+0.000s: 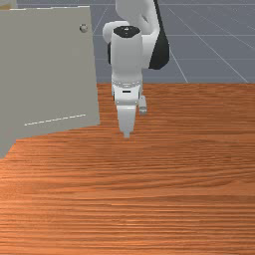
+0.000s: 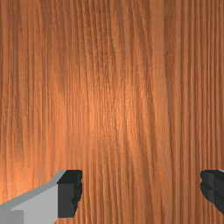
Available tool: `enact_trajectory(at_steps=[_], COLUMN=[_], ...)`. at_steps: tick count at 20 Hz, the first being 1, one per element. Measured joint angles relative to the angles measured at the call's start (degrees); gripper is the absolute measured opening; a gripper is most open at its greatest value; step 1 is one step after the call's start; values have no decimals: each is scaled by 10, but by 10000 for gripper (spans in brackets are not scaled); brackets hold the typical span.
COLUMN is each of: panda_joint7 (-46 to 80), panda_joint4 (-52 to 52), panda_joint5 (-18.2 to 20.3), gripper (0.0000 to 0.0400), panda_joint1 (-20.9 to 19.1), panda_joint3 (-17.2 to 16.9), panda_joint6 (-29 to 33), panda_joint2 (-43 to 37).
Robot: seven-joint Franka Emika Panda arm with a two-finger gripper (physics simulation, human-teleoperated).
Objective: Close the cabinet door
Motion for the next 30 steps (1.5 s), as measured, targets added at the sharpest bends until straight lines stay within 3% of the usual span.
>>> enact_trajectory(at_steps=[1,2,4,5,6,7,9,11,14,24,30], panda_joint7=[4,18,30,148,259,369,585,788,913,944,941], panda_joint4=[-3,-8,-13,-106,-152,-170,-184,-177,-171,-237,-281], panda_joint5=[-10,-14,-18,-36,-42,-43,-36,-19,2,5,-30], gripper=[249,308,366,225,137,84,31,12,3,0,0], panda_joint1=[2,2,1,7,10,9,6,2,-2,-2,7], panda_joint3=[-6,-13,-20,-29,-34,-35,-31,-30,-33,-54,-82], panda_joint6=[-7,-14,-22,-66,-115,-149,-192,-225,-250,-258,-243], panda_joint2=[0,-2,-4,-87,-169,-220,-258,-258,-257,-341,-381])
